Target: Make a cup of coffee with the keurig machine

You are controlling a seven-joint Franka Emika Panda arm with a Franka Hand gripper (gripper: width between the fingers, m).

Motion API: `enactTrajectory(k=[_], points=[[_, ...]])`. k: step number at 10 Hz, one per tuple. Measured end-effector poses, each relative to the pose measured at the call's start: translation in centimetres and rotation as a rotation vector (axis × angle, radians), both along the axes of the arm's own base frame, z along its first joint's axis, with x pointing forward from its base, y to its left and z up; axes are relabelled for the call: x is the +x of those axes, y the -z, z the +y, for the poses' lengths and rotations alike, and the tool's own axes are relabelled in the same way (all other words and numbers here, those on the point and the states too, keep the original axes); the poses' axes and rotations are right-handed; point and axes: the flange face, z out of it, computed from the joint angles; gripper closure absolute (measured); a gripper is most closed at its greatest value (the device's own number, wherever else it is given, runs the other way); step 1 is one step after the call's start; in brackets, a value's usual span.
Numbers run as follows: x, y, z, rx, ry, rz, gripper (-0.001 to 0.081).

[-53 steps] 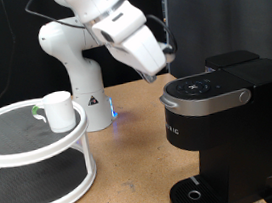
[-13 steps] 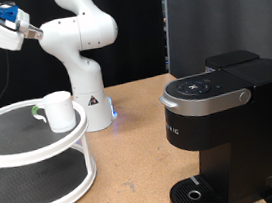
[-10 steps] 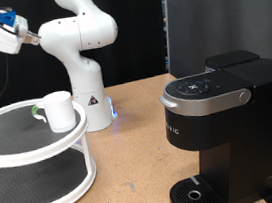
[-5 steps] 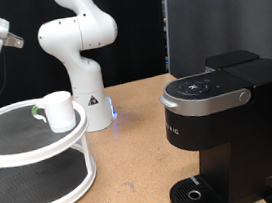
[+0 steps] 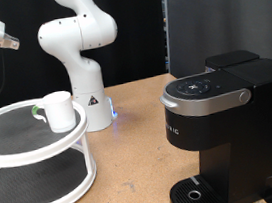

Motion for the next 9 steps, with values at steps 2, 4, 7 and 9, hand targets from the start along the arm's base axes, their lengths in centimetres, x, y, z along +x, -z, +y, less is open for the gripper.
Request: enactTrajectory(k=[2,4,7,9], points=[[0.0,1.4,-0.3,-0.052,-0.003,-0.007,0.0801],[0.2,3.3,-0.2,-0.091,0.023,-0.016,0.0801],[0.5,6.0,0.3,-0.108,0.034,-0.015,0.0801],[0.5,7.7,0.7,-0.119,0.034,-0.018,0.0801]])
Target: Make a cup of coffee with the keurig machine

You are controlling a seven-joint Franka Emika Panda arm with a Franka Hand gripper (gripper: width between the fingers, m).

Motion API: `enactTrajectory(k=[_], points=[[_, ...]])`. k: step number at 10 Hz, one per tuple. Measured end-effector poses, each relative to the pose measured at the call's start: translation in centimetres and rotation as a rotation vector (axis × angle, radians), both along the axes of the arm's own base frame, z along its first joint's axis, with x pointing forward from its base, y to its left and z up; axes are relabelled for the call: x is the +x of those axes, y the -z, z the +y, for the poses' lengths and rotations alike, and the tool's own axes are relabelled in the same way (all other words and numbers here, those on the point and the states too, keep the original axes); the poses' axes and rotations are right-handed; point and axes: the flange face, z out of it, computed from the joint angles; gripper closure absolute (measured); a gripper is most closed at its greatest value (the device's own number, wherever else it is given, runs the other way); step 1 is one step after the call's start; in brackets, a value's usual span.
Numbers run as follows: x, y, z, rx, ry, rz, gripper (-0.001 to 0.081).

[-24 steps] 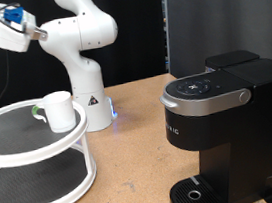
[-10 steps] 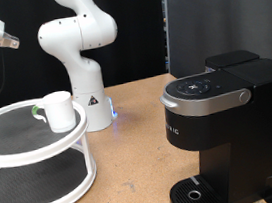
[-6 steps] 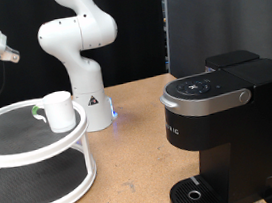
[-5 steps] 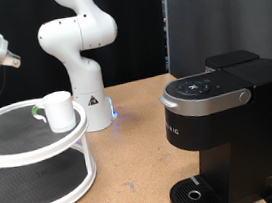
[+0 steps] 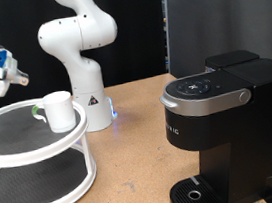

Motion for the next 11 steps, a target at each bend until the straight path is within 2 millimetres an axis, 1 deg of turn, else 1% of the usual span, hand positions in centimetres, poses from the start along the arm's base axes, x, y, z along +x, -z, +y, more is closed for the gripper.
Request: enactTrajectory(k=[2,3,4,5,6,7,8,9,10,11], points=[[-0.1,1.6,0.5,-0.009,0.003,0.003,0.0801],[-0.2,2.2,0.7,-0.015,0.010,0.004,0.0685],[-0.2,2.7,0.8,-0.022,0.020,0.004,0.0685],[-0.3,3.3,1.0,-0.023,0.037,0.000,0.0548],[-0.4,3.7,1.1,-0.020,0.059,-0.006,0.0548],[-0.5,4.1,1.1,-0.011,0.078,-0.023,0.0365],[-0.7,4.5,1.0,0.001,0.099,-0.053,0.0228],[-1.1,4.9,0.9,0.012,0.113,-0.076,0.0228],[-1.4,5.2,0.8,0.019,0.120,-0.094,0.0063],[-1.8,5.4,0.7,0.024,0.125,-0.105,0.0018]])
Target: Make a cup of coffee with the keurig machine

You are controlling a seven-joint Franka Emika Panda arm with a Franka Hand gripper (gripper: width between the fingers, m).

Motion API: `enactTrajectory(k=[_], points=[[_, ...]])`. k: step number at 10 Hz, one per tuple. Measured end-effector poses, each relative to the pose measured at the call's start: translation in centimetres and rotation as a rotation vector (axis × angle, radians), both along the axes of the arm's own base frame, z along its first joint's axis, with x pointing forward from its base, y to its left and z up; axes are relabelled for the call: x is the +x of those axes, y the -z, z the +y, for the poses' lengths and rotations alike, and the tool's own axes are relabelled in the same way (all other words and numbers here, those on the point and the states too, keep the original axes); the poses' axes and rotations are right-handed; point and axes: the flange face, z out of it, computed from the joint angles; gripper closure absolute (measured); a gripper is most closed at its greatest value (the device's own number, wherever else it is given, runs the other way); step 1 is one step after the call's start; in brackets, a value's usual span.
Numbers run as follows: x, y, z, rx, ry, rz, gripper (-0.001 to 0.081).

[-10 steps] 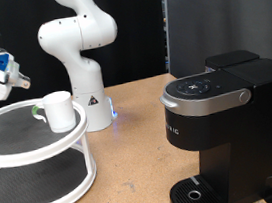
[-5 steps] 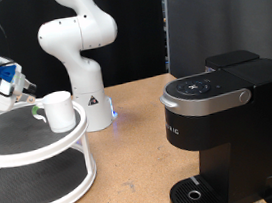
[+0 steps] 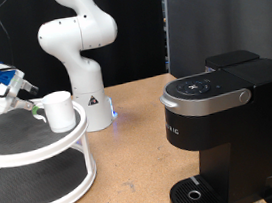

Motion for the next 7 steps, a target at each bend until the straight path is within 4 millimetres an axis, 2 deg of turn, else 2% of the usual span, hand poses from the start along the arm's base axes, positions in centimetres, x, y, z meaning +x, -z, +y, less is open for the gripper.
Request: enactTrajectory(k=[7], points=[[-0.10,0.70,-0.09,0.008,0.061,-0.037,0.0000]])
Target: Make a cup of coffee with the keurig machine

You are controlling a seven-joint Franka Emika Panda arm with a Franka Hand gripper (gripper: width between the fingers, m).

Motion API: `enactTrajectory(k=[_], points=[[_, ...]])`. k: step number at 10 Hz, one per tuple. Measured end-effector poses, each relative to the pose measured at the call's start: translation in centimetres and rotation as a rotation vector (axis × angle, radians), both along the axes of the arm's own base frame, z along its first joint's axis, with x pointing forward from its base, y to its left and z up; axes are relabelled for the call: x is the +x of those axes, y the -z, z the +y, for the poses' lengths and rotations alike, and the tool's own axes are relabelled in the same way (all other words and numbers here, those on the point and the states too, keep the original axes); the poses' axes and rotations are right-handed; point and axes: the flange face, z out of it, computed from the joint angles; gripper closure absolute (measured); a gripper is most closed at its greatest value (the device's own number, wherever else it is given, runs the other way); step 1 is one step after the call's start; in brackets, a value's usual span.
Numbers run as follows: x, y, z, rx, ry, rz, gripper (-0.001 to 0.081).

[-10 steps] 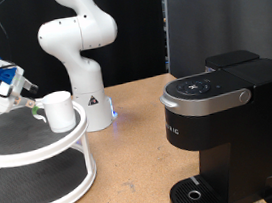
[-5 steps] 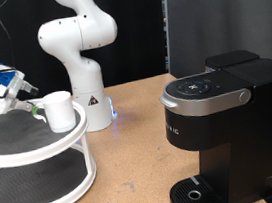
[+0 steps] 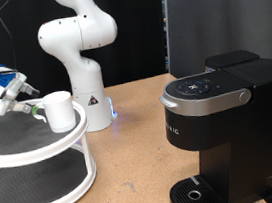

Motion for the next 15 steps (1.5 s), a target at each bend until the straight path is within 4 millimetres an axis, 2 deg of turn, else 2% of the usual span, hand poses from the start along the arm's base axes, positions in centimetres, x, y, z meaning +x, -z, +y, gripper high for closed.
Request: enactTrajectory(k=[5,9,10,11,12,13,14,15], points=[[0.4,1.6,1.2,0.009,-0.027,0.050,0.0000],[0.8,1.8,1.7,0.029,-0.035,0.054,0.0012],[0.8,1.7,1.7,0.030,-0.033,0.053,0.0184],[0.8,1.7,1.7,0.031,-0.032,0.053,0.0184],[0.9,1.7,1.7,0.032,-0.031,0.052,0.0367],[0.9,1.7,1.7,0.032,-0.030,0.051,0.0367],[0.9,1.7,1.7,0.032,-0.028,0.051,0.0502],[0.9,1.7,1.7,0.029,-0.025,0.052,0.0685]])
